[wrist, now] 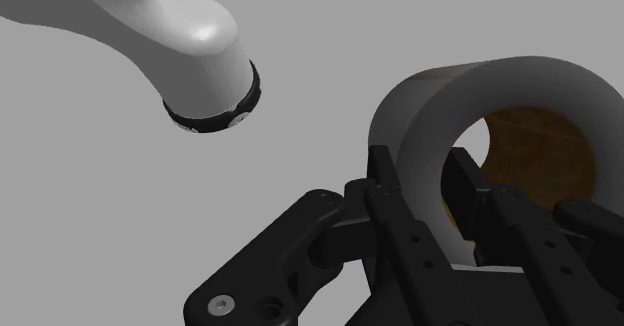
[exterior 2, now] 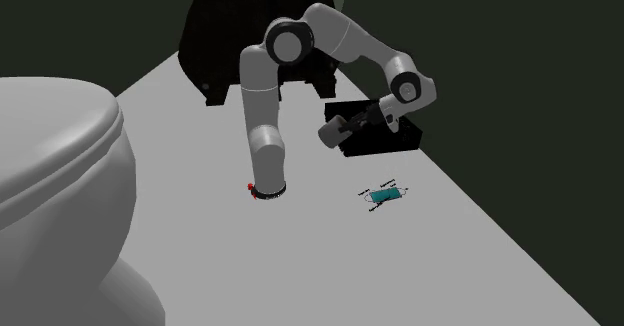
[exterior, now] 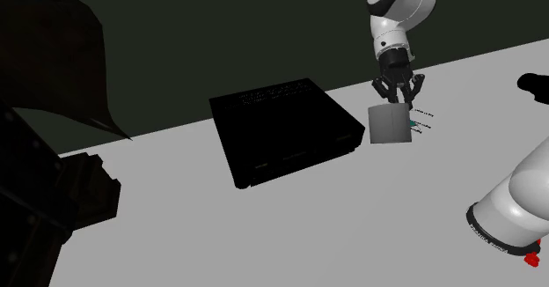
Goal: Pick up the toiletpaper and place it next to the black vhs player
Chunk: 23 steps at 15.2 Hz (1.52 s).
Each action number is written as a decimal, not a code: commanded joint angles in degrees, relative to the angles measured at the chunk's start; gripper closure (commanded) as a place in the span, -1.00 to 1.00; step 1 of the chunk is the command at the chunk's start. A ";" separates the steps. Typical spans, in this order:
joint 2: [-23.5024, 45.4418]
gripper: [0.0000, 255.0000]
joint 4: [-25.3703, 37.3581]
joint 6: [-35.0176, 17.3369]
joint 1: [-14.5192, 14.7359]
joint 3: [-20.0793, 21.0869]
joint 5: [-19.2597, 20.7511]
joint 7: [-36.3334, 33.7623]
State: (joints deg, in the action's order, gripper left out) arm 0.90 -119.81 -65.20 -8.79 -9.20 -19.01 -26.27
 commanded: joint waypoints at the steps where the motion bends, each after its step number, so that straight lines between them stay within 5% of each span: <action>1: 0.39 1.00 -1.05 -1.40 0.05 0.05 0.08 0.48; 23: 9.96 1.00 -6.91 -15.78 0.52 0.25 -0.06 5.95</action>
State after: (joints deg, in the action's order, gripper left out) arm 10.16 -125.87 -76.87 -8.58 -9.24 -18.80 -20.49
